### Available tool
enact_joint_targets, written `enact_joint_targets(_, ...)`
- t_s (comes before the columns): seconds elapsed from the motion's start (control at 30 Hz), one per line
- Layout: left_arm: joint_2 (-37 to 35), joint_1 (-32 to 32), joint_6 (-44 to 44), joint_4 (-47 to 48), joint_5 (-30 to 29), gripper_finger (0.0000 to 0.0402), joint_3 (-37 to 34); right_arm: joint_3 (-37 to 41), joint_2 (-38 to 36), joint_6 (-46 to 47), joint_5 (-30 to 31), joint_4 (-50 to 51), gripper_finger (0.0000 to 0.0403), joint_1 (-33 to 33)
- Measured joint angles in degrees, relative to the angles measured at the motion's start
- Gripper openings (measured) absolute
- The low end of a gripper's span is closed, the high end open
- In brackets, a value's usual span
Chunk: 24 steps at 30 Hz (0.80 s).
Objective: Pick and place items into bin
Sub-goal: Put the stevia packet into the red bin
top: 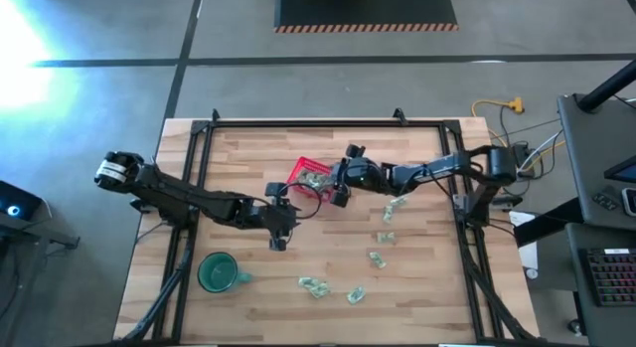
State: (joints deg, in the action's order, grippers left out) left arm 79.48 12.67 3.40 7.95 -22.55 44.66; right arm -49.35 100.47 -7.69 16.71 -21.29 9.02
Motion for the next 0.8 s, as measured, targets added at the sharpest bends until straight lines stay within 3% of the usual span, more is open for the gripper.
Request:
enact_joint_targets(0.23,0.0,0.0,-0.1,-0.7,1.6,0.016,0.0,0.3,-8.0,-4.3,-0.2,9.9,0.0161,-4.3)
enact_joint_targets(0.5,0.9,0.6,1.5,-8.3,24.4,0.016,-0.1,0.8,-14.0,5.2,-0.7,32.8,0.0148,-8.8)
enact_joint_targets(0.8,9.1,4.3,1.3,-16.2,30.7,0.016,-0.3,5.8,-15.3,9.0,-0.7,36.5,0.0135,-16.2)
